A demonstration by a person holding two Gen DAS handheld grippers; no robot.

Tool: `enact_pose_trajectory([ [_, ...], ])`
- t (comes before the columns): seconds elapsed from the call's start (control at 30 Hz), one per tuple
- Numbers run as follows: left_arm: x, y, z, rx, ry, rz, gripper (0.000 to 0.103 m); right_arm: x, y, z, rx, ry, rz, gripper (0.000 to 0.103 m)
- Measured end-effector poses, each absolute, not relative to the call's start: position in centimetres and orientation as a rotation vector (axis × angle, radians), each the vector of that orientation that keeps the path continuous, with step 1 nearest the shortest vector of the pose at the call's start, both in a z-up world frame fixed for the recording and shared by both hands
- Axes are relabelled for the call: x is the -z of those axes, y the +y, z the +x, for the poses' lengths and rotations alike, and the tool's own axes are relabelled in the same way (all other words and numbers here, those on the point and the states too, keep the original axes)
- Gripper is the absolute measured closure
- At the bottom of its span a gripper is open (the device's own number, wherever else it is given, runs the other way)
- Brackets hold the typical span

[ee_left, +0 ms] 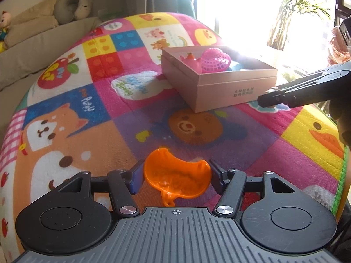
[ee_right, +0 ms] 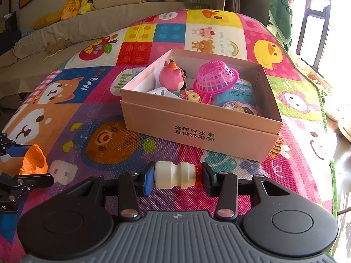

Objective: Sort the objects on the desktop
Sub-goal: 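Carry the orange bowl and yogurt bottle over the box with both grippers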

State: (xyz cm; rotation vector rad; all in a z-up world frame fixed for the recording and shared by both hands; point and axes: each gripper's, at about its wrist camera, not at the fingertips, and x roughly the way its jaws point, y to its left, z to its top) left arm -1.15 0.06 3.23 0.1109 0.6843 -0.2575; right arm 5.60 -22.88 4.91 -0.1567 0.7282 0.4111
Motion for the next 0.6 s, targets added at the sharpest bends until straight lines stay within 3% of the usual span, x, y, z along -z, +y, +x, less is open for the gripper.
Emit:
enact_pose_trajectory([
  [0.23,-8.6,-3.6,4.9,0.355,0.508,0.207,0.038,-13.9,-27.5,5.4,-0.373,0.490,-0.079,0.060],
  [0.4,-11.6,-7.5,12.5,0.355,0.385,0.268,0.038,-15.6,-28.8,6.7,-0.331,0.415,-0.093,0.060],
  [0.47,-12.3,-8.6,15.7,0.343,0.362,0.242,0.035,-15.4,-28.9,8.0,-0.322,0.425,-0.090,0.060],
  [0.5,-12.5,-9.0,17.6,0.333,0.369,0.225,0.027,-15.2,-28.8,8.5,-0.315,0.431,-0.090,0.060],
  [0.6,-12.1,-8.4,19.4,0.327,0.412,0.154,0.022,-14.2,-28.6,10.4,-0.295,0.466,-0.082,0.060],
])
